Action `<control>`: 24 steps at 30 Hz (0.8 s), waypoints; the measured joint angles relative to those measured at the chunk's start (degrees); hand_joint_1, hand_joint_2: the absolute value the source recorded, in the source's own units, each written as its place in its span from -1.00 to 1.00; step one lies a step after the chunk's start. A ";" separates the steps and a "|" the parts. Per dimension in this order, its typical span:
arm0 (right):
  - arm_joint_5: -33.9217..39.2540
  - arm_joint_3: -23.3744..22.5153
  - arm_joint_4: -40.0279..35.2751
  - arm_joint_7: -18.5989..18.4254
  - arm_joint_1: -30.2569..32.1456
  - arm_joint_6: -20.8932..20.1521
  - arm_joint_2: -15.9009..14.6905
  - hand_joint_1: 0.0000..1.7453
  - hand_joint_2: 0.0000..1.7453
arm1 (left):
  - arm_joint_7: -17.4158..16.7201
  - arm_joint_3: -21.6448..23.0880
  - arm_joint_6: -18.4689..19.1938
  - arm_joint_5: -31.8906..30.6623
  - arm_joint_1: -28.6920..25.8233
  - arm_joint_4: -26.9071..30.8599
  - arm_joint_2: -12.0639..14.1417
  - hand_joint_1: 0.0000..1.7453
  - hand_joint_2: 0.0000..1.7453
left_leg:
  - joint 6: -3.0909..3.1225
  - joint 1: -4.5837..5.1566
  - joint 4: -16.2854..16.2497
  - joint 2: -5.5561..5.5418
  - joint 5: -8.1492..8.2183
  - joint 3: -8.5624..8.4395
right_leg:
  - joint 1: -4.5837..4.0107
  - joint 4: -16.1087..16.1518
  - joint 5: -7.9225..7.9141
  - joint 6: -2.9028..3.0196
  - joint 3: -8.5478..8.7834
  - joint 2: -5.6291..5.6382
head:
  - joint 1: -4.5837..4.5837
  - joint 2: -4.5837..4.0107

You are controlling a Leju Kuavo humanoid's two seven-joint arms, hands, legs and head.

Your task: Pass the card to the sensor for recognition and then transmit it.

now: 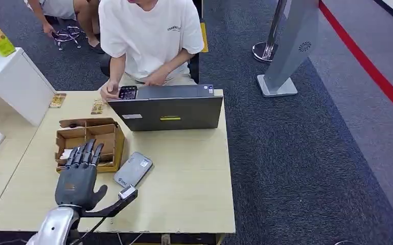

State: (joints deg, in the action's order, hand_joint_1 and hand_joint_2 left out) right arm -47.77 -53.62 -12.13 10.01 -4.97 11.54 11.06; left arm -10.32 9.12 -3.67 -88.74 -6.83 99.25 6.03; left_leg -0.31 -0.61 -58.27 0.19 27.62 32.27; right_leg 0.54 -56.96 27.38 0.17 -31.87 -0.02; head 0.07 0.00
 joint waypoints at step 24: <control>-2.82 0.07 0.02 -0.79 -0.03 -0.17 0.00 -1.00 -1.00 | -2.84 -2.54 -0.31 0.00 5.47 -8.35 -3.01 -1.00 1.00 | 0.00 0.00 -0.01 0.00 0.00 0.02 | 0.00 0.00 0.00 0.00 -0.02 0.01 | 0.00 -0.02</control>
State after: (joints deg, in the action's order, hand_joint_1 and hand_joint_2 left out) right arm -50.60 -53.55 -12.11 9.22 -5.00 11.37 11.06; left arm -13.16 6.58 -3.98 -88.74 -1.36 90.90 3.02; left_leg -0.31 -0.61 -58.28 0.20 27.62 32.28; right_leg 0.54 -56.97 27.38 0.17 -31.89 -0.01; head 0.07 -0.02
